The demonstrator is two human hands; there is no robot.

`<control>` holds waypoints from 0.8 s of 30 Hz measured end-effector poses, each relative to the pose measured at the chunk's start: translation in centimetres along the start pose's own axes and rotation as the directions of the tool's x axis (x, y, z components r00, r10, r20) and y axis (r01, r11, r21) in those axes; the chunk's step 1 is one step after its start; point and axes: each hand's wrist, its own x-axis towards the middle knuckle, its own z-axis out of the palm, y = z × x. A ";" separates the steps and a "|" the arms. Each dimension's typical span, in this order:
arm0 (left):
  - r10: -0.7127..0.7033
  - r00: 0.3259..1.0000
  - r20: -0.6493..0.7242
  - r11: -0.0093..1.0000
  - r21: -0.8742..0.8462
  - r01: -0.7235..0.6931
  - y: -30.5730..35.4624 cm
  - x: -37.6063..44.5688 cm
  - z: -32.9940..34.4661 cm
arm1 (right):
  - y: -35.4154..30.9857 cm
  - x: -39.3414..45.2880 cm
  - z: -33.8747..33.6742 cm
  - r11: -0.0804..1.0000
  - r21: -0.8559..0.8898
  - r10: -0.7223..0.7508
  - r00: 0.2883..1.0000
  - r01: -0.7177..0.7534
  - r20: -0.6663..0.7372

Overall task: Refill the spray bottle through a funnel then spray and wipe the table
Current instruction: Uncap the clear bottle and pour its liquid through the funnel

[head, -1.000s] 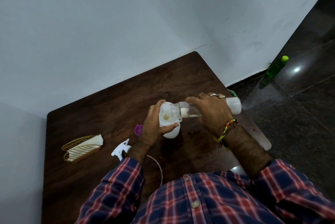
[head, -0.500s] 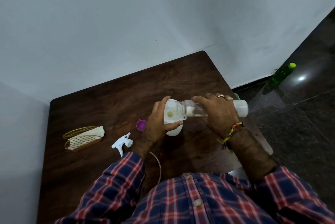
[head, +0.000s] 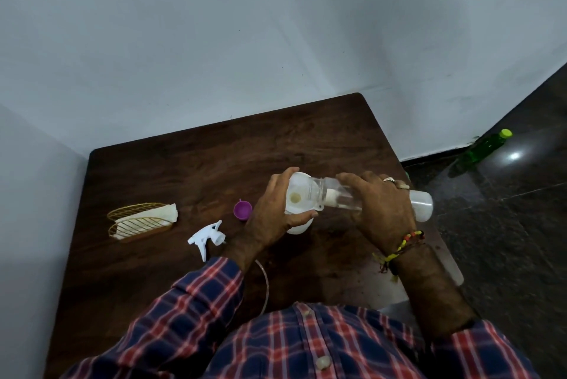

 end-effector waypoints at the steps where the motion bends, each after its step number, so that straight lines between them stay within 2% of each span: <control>1: 0.002 1.000 -0.001 1.000 -0.003 -0.002 0.0 0.0 0.0 | 0.0 0.0 0.0 1.000 -0.004 -0.001 1.000 0.001 -0.006; 24: 0.035 0.999 -0.032 0.999 -0.016 -0.035 -0.4 -0.2 0.3 | -0.5 -0.3 0.1 0.999 0.001 0.052 0.998 -0.052 0.023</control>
